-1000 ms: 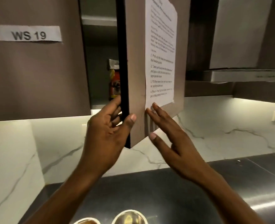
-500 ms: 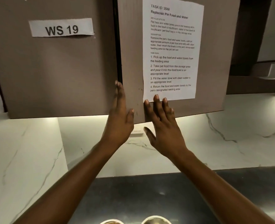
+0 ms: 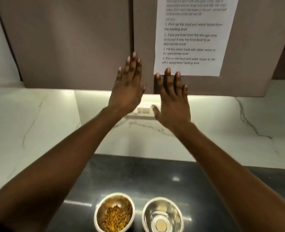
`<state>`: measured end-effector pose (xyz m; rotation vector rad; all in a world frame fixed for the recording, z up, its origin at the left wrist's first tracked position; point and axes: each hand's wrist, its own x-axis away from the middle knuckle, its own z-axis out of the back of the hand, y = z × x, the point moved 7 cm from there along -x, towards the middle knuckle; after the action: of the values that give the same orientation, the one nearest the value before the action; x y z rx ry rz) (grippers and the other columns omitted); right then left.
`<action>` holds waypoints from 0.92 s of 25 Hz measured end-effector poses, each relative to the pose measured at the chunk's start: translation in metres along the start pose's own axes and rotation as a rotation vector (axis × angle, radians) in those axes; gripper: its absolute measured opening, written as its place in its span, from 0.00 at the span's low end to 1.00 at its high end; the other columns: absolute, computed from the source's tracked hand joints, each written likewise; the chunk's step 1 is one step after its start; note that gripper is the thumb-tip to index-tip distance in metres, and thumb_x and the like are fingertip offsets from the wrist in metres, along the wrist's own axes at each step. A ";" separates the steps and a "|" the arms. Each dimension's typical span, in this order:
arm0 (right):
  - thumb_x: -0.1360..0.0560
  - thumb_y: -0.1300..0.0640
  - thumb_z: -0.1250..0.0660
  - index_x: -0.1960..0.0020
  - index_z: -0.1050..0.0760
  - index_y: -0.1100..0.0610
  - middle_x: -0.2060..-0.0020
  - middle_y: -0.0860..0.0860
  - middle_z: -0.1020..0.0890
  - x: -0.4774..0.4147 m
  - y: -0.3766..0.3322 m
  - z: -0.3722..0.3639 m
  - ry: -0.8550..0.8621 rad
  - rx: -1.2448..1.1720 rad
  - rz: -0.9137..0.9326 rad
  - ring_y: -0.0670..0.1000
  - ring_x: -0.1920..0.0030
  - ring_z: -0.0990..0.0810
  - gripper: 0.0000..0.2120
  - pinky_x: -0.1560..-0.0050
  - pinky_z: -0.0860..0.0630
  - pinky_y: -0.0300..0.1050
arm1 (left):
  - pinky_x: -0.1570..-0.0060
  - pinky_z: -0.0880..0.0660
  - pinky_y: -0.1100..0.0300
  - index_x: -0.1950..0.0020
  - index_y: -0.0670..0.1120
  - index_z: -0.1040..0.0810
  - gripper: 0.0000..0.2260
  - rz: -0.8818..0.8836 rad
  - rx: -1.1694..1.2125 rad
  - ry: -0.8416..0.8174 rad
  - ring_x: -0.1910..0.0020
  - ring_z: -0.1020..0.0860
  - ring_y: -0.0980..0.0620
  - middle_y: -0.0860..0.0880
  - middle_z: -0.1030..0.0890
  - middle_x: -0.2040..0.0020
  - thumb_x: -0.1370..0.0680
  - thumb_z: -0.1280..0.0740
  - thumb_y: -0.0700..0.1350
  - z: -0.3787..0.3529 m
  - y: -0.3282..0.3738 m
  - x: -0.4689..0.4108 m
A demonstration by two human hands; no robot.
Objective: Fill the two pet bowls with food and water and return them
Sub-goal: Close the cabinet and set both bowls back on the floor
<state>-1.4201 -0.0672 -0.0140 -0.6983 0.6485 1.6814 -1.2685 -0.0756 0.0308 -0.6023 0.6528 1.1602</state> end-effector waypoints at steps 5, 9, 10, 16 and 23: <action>0.20 0.41 0.30 0.11 0.59 0.53 0.11 0.60 0.58 -0.004 -0.001 -0.014 -0.021 0.037 0.002 0.67 0.12 0.59 0.52 0.16 0.49 0.71 | 0.14 0.53 0.41 0.13 0.39 0.58 0.38 0.027 -0.061 -0.067 0.12 0.57 0.39 0.39 0.58 0.12 0.13 0.41 0.53 -0.018 -0.006 -0.003; 0.21 0.40 0.30 0.11 0.59 0.54 0.11 0.60 0.57 -0.008 -0.003 -0.014 -0.022 0.028 0.010 0.67 0.12 0.59 0.52 0.15 0.50 0.70 | 0.15 0.54 0.41 0.13 0.39 0.57 0.37 0.035 -0.088 -0.022 0.12 0.56 0.39 0.39 0.57 0.11 0.13 0.43 0.55 -0.021 -0.006 -0.007; 0.20 0.40 0.31 0.11 0.58 0.54 0.11 0.60 0.57 -0.008 -0.002 -0.013 -0.020 0.000 0.011 0.67 0.12 0.58 0.51 0.15 0.50 0.70 | 0.15 0.54 0.41 0.13 0.40 0.57 0.37 0.043 -0.078 -0.017 0.12 0.56 0.39 0.39 0.56 0.11 0.13 0.43 0.55 -0.021 -0.005 -0.007; 0.16 0.39 0.37 0.12 0.45 0.50 0.11 0.51 0.44 0.119 0.031 -0.066 -0.142 -0.453 0.037 0.54 0.13 0.42 0.37 0.19 0.36 0.54 | 0.18 0.40 0.49 0.13 0.47 0.42 0.29 0.057 0.315 0.021 0.12 0.50 0.50 0.49 0.46 0.11 0.13 0.39 0.51 -0.073 -0.016 0.161; 0.20 0.46 0.24 0.20 0.29 0.60 0.23 0.59 0.22 0.398 0.086 -0.219 -0.823 -0.744 -0.942 0.60 0.24 0.23 0.34 0.24 0.27 0.54 | 0.21 0.35 0.39 0.16 0.39 0.38 0.38 1.089 0.474 -0.567 0.17 0.36 0.34 0.34 0.37 0.16 0.20 0.25 0.50 -0.216 -0.087 0.467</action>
<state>-1.5503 0.0131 -0.4506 -0.5819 -0.8333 1.0887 -1.0963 0.0344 -0.4494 0.5831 0.7276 1.9755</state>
